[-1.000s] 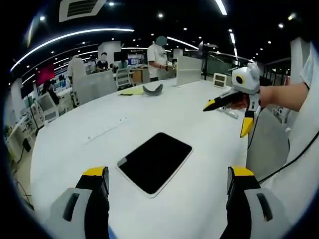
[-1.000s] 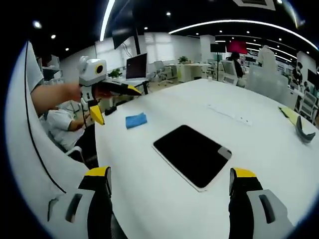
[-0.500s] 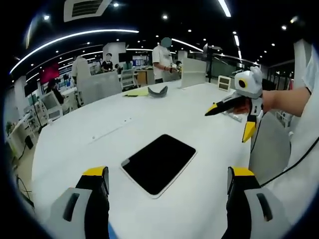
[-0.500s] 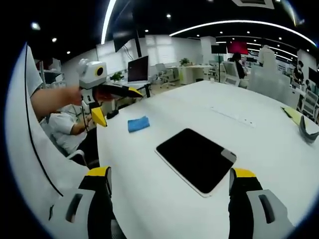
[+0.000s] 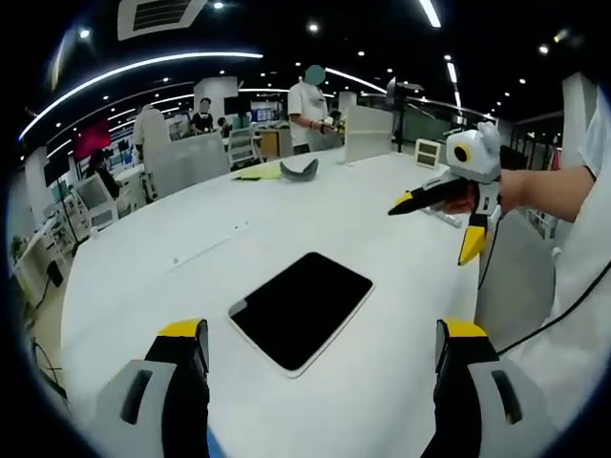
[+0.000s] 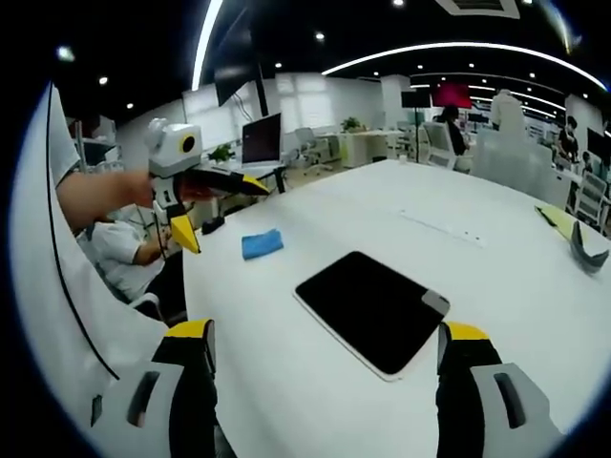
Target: Wipe the mirror surface with the cleaning cloth until all visible marks leave the cleaned area.
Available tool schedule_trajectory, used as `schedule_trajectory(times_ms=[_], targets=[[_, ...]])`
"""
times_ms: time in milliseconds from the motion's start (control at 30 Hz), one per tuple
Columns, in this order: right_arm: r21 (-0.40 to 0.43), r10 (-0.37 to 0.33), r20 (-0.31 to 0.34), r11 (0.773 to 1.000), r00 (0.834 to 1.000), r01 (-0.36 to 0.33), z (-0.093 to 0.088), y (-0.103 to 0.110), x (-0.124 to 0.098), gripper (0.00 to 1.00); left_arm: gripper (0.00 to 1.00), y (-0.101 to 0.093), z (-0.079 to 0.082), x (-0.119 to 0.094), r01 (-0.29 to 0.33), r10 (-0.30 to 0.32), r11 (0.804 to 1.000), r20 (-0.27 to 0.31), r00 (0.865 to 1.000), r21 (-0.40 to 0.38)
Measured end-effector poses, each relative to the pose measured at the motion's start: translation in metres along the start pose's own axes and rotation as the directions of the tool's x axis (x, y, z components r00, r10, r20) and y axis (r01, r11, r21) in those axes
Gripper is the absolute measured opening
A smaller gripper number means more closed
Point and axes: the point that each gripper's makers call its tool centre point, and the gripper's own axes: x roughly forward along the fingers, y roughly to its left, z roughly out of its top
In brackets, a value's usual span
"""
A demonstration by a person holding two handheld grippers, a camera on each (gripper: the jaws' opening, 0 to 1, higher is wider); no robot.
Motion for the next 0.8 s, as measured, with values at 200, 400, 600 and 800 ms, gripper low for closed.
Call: schedule_trajectory(times_ms=[200,400,600,800], targets=[[0.015,0.007,-0.016,1.0,1.0,-0.007,-0.0055,0.0002,0.0001,0.97,1.0,0.0001,0.0002,0.0007,-0.001,0.001,1.0,-0.004,1.0,0.001],[0.007,0.009,-0.016,1.0,1.0,-0.009,-0.0046,0.0,-0.0001,0.97,1.0,0.0005,0.0015,0.0,-0.008,0.008,1.0,0.001,1.0,-0.001],[0.003,0.01,-0.021,1.0,1.0,-0.01,-0.0044,-0.0015,-0.0006,0.97,1.0,-0.0027,0.0016,0.0012,0.001,-0.001,1.0,-0.001,1.0,-0.006],[0.005,0.013,-0.012,1.0,1.0,-0.013,-0.0037,-0.0011,-0.0009,0.99,1.0,-0.0032,0.0008,0.0027,0.004,-0.004,1.0,-0.011,1.0,0.002]])
